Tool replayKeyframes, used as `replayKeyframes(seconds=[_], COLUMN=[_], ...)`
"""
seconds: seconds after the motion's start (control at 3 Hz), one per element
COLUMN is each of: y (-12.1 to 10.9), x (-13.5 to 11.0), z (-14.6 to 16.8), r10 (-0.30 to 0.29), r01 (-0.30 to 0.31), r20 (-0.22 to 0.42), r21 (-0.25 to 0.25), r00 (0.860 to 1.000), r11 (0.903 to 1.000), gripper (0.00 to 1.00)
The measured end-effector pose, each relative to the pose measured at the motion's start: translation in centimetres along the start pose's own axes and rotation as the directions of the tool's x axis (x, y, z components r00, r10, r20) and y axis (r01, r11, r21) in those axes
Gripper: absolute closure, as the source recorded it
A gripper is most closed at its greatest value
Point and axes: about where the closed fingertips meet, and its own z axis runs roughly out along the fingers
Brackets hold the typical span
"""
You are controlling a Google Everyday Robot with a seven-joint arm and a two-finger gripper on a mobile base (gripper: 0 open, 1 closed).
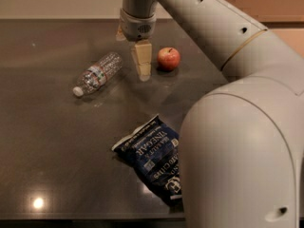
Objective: Pick water bottle
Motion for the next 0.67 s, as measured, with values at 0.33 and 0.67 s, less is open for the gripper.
replayKeyframes(seconds=[0.33, 0.67], y=[-2.2, -4.1], x=[-1.9, -3.7], z=[1.6, 2.7], r10=[-0.047, -0.105], r01=[0.047, 0.105], r20=[-0.009, -0.006], r21=[-0.009, -0.008], r00=[0.999, 0.994], r11=[0.9989, 0.9945], gripper=[0.00, 0.00])
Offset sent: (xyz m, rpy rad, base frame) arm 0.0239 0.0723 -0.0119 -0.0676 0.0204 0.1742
